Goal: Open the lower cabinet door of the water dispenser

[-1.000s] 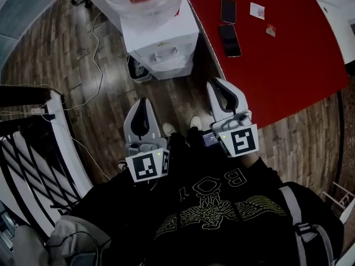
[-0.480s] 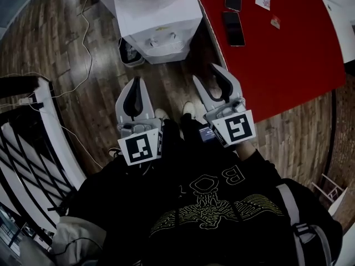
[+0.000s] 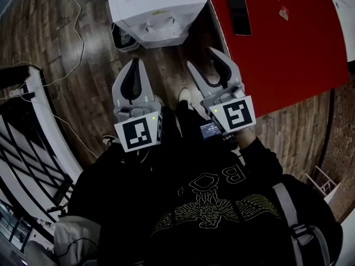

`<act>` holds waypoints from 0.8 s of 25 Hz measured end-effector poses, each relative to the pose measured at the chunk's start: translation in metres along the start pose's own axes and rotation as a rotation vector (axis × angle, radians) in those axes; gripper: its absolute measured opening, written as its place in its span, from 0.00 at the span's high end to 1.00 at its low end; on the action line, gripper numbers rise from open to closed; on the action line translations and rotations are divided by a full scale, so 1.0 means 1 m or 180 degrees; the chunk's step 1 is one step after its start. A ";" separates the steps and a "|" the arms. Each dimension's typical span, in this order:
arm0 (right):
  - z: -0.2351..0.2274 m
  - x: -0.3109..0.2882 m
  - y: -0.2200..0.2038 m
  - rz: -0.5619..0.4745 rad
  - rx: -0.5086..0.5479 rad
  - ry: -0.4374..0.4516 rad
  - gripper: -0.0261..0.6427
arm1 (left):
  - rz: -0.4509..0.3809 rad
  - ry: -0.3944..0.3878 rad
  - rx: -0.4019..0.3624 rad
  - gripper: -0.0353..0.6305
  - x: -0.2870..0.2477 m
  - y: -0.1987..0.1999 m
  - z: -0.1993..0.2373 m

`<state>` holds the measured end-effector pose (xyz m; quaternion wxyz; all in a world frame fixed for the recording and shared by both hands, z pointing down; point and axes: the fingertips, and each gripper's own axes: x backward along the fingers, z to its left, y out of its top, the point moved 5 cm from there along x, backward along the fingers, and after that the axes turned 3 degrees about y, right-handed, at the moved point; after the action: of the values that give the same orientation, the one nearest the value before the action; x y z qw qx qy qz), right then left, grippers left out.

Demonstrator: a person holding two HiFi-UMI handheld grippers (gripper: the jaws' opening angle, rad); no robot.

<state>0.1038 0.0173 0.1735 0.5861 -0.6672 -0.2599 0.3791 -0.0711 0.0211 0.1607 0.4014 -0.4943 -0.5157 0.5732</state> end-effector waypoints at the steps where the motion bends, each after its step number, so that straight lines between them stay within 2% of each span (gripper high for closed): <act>1: -0.002 -0.002 -0.002 0.0067 -0.0013 -0.0011 0.65 | 0.0016 0.0008 0.0003 0.94 -0.001 -0.003 0.001; 3: -0.005 -0.006 -0.009 0.0200 -0.0062 -0.0004 0.64 | 0.0055 0.0025 0.0009 0.94 -0.002 -0.009 0.002; 7: -0.015 -0.019 -0.023 0.0024 0.0037 0.0158 0.60 | 0.0130 0.0000 -0.0064 0.94 -0.013 -0.023 0.002; 11: -0.021 -0.034 -0.043 0.0040 0.0092 0.0184 0.60 | 0.0277 0.0050 -0.0082 0.94 -0.021 -0.043 0.004; 14: -0.023 -0.046 -0.064 0.0083 0.0104 0.0202 0.60 | 0.0261 -0.0007 -0.0027 0.94 -0.032 -0.057 0.000; 20: -0.027 -0.066 -0.116 0.0306 -0.0077 0.0234 0.58 | 0.0402 -0.0043 -0.0034 0.94 -0.046 -0.093 -0.003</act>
<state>0.0989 -0.0297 0.3012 0.5682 -0.6995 -0.2104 0.3789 -0.0639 -0.0089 0.2600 0.3583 -0.5241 -0.4891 0.5980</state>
